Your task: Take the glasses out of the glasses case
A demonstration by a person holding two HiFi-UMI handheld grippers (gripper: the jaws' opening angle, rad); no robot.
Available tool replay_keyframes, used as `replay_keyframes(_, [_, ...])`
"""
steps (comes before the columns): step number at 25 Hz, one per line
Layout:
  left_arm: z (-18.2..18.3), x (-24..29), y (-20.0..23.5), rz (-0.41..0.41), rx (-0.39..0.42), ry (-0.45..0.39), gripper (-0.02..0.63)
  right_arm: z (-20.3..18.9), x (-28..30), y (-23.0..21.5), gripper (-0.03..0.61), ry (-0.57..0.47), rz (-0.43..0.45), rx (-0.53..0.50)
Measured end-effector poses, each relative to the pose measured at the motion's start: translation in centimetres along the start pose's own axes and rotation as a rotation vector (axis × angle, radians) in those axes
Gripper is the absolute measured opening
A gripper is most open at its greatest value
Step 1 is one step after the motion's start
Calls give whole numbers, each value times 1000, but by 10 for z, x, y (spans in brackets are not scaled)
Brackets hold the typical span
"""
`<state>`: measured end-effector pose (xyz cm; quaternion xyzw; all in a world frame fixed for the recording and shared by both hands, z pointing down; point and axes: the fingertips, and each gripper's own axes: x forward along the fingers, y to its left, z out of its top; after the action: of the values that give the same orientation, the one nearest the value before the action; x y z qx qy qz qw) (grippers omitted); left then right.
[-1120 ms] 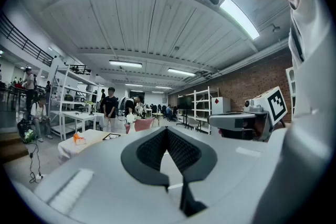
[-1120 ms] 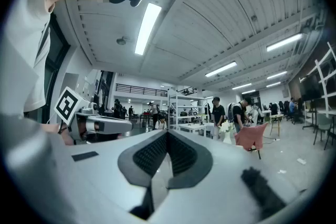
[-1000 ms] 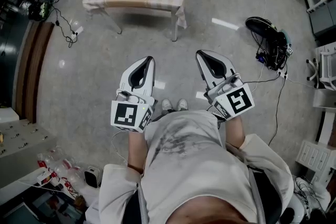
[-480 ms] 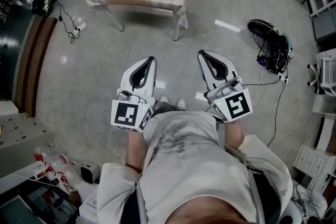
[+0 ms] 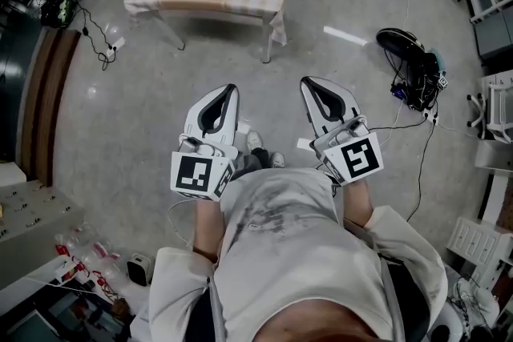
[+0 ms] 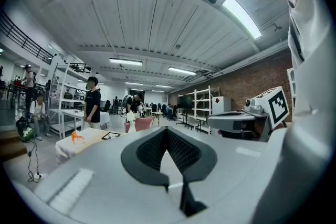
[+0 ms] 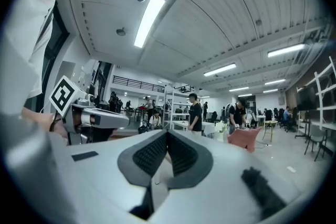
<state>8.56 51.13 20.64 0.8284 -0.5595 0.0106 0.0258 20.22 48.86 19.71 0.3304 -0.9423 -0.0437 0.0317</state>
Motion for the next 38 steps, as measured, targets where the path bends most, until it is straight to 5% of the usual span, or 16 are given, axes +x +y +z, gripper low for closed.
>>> replay_keyframes(22, [2, 67, 102, -57, -24, -4, 9, -11, 114, -28, 17, 57, -69, 2])
replay_keyframes(38, [-3, 122, 138, -64, -36, 12, 9, -26, 165, -69, 17, 89, -76, 2])
